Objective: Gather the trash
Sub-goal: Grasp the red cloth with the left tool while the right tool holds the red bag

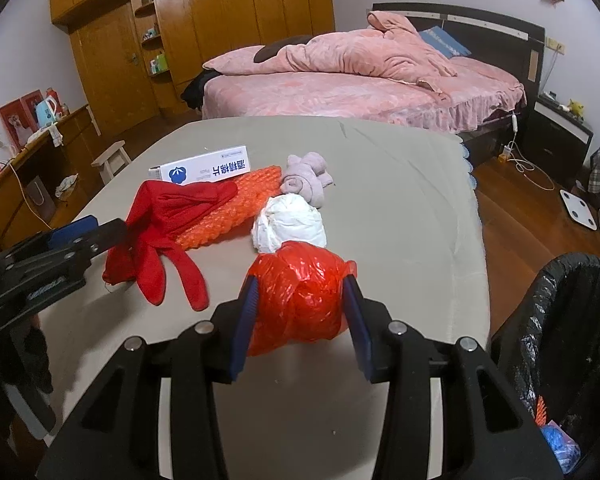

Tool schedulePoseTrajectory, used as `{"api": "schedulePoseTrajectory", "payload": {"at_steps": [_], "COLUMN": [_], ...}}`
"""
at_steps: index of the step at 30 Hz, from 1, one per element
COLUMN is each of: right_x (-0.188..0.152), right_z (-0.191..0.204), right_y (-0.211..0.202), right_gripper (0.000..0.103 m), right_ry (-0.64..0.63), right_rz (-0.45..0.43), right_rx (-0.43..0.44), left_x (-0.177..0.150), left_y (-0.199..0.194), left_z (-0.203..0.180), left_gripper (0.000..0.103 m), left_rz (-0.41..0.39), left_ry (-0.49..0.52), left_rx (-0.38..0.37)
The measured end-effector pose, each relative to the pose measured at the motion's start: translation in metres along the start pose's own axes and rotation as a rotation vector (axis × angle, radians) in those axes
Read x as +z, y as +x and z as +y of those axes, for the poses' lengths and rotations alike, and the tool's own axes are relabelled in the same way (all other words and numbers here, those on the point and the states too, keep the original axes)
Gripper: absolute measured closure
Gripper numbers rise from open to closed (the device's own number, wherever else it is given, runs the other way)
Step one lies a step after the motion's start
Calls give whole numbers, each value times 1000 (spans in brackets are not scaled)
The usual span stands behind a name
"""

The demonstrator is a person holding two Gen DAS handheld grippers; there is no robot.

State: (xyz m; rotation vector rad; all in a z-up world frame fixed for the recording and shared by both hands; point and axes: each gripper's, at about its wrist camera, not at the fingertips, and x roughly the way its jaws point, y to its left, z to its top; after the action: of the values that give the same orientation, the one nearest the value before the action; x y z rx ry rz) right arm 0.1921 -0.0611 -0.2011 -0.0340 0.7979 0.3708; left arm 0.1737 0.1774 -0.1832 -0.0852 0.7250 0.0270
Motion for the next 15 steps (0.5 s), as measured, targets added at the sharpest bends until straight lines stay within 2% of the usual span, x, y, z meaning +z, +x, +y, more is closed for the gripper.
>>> {"api": "schedulePoseTrajectory", "payload": {"at_steps": [3, 4, 5, 6, 7, 9, 15], "right_x": [0, 0, 1, 1, 1, 1, 8], "right_z": [0, 0, 0, 1, 1, 2, 2], "right_y": [0, 0, -1, -1, -1, -3, -19], "right_gripper": [61, 61, 61, 61, 61, 61, 61], "right_ry": [-2, -2, -2, -3, -3, -5, -2], "right_rz": [0, -1, -2, -3, -4, -7, -44], "right_rx": [2, 2, 3, 4, 5, 6, 18], "left_x": [-3, -6, -8, -12, -13, -15, -1], "left_y": [14, 18, 22, 25, 28, 24, -15], "left_z": [0, 0, -1, -2, -3, -4, -6], "left_gripper": [42, 47, 56, 79, 91, 100, 101], "left_rz": [47, 66, 83, 103, 120, 104, -19], "left_ry": [4, 8, 13, 18, 22, 27, -1], "left_rx": [-7, -12, -21, -33, -42, -49, -88]}}
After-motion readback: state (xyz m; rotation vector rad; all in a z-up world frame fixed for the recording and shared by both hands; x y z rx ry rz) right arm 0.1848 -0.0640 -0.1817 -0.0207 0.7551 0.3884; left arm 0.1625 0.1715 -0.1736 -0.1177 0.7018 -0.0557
